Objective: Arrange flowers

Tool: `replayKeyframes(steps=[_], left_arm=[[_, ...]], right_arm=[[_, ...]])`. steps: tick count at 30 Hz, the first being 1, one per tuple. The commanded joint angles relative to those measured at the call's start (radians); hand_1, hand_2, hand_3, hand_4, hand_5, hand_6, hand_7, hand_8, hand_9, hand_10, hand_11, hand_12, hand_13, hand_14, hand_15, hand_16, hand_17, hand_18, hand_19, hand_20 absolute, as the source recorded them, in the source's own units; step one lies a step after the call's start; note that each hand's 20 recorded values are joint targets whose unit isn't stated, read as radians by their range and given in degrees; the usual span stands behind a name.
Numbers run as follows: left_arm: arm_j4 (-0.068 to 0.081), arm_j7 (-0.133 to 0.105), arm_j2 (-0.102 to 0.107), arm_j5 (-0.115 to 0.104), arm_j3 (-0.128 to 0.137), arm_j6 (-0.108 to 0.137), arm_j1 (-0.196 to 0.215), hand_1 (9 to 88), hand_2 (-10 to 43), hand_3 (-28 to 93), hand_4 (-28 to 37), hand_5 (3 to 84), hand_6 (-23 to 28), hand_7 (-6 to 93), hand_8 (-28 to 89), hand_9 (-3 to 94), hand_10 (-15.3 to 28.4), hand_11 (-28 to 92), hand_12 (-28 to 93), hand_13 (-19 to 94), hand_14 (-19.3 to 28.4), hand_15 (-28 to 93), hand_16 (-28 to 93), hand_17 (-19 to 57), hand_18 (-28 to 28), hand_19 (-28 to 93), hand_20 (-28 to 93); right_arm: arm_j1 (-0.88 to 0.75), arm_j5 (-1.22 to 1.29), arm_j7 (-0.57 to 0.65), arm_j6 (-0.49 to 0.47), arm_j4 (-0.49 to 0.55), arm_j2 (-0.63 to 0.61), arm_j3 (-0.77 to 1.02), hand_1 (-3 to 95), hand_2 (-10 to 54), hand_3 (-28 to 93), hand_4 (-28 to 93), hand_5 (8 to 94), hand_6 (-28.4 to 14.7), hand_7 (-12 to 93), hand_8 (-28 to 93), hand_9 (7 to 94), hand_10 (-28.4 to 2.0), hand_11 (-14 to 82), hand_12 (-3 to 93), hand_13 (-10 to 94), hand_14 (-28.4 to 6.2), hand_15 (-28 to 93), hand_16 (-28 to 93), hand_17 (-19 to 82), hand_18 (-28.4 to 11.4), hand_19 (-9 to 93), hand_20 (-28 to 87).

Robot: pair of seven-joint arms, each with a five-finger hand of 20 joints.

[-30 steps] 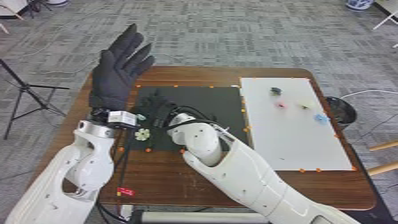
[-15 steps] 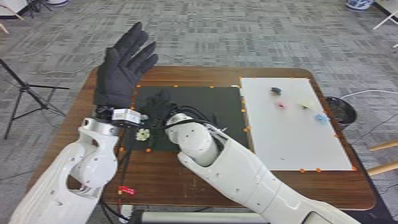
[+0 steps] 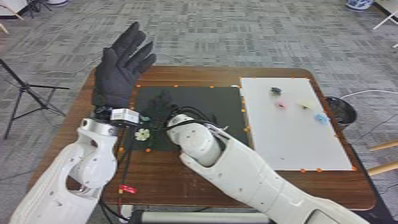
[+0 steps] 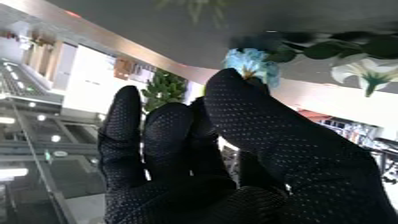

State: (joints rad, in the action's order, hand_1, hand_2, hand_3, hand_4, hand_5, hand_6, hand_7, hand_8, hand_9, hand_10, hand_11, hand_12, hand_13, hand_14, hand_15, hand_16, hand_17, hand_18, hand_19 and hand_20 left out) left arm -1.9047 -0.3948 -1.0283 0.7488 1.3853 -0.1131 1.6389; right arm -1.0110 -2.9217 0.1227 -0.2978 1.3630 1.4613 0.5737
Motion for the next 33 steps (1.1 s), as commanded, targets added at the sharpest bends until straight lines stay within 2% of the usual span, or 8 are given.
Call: replayKeyframes(steps=[1,2,6,8,13,19,28,33], left_arm=[[-0.020,-0.008,-0.007,0.002,0.026,-0.006,0.035,25.6,-1.6,54,-28.3,25.4,0.2,15.6,-9,20.4,9.6,9,17,18,12.6,7,8,-12.4,18.9,39,7],[-0.026,-0.011,-0.007,0.003,0.032,-0.004,0.044,25.5,-1.7,54,-28.2,25.4,0.2,15.6,-9,20.4,9.7,9,17,18,12.6,7,8,-12.4,18.9,39,7],[-0.022,-0.013,-0.007,0.003,0.028,0.004,0.041,25.7,-1.6,54,-28.3,25.4,0.2,15.6,-9,20.4,9.6,9,17,18,12.6,6,8,-12.3,18.9,39,7],[-0.032,-0.014,-0.005,0.000,0.039,0.014,0.060,25.5,-1.6,54,-28.3,25.4,0.1,15.6,-9,20.4,9.5,9,17,18,12.6,6,8,-12.3,18.9,39,7],[-0.040,-0.018,-0.003,0.002,0.051,0.012,0.077,25.4,-1.6,54,-28.2,25.3,0.1,15.6,-9,20.4,9.5,9,17,18,12.6,6,8,-12.2,18.9,39,7],[-0.040,-0.017,-0.006,0.002,0.049,0.013,0.075,25.3,-1.6,54,-28.2,25.4,0.1,15.6,-9,20.4,9.5,9,18,18,12.6,6,8,-12.2,18.9,39,7],[-0.046,-0.021,-0.003,0.001,0.056,0.021,0.084,25.3,-1.7,54,-28.1,25.3,0.0,15.7,-9,20.4,9.5,9,17,18,12.7,6,8,-12.1,18.9,39,7],[-0.032,-0.019,-0.004,0.001,0.034,0.037,0.059,25.4,-1.7,54,-28.2,25.4,0.1,15.6,-9,20.4,9.5,9,17,18,12.7,6,8,-12.1,18.8,39,7]], right_arm=[[0.041,-0.061,0.026,-0.003,0.010,-0.037,-0.026,45.2,7.6,93,-20,36.3,11.2,19,-14,29.9,-15.2,66.7,82.8,28,-16.4,86,64,11,-20.6,70,57],[0.043,-0.066,0.026,-0.003,0.012,-0.040,-0.032,45.2,7.6,93,-20,36.4,11.2,19,-14,30.0,-15.2,66.7,82.8,28,-16.3,86,64,11,-20.7,70,57],[0.036,-0.059,0.007,-0.001,0.023,-0.055,-0.022,45.3,7.5,93,-20,37.1,11.1,19,-14,30.3,-15.2,66.7,82.8,29,-16.5,86,64,11,-20.7,71,57],[0.031,-0.063,0.005,0.001,0.030,-0.057,-0.029,45.3,7.4,93,-19,37.2,11.1,19,-14,30.5,-15.1,66.8,82.7,29,-16.5,86,64,11,-20.7,71,57],[0.022,-0.052,0.000,0.007,0.046,-0.064,-0.018,45.1,7.2,93,-19,36.9,10.9,19,-14,30.7,-15.1,66.7,82.8,29,-16.5,86,64,11,-20.7,71,57],[0.021,-0.021,0.011,0.022,0.058,-0.063,-0.017,40.1,4.5,93,-19,35.8,10.7,21,-15,31.0,-15.9,67.1,82.0,30,-18.0,89,60,11,-21.9,72,57],[0.014,0.008,0.010,0.068,0.057,-0.065,0.005,32.0,8.4,93,-19,35.7,10.1,21,-16,30.7,-17.1,69.9,78.1,31,-19.2,92,54,12,-22.6,72,57],[0.007,0.010,-0.002,0.110,0.050,-0.070,0.027,28.3,10.7,93,-17,36.2,9.6,21,-16,31.0,-17.5,70.9,76.6,31,-19.5,92,53,12,-23.0,73,57]])
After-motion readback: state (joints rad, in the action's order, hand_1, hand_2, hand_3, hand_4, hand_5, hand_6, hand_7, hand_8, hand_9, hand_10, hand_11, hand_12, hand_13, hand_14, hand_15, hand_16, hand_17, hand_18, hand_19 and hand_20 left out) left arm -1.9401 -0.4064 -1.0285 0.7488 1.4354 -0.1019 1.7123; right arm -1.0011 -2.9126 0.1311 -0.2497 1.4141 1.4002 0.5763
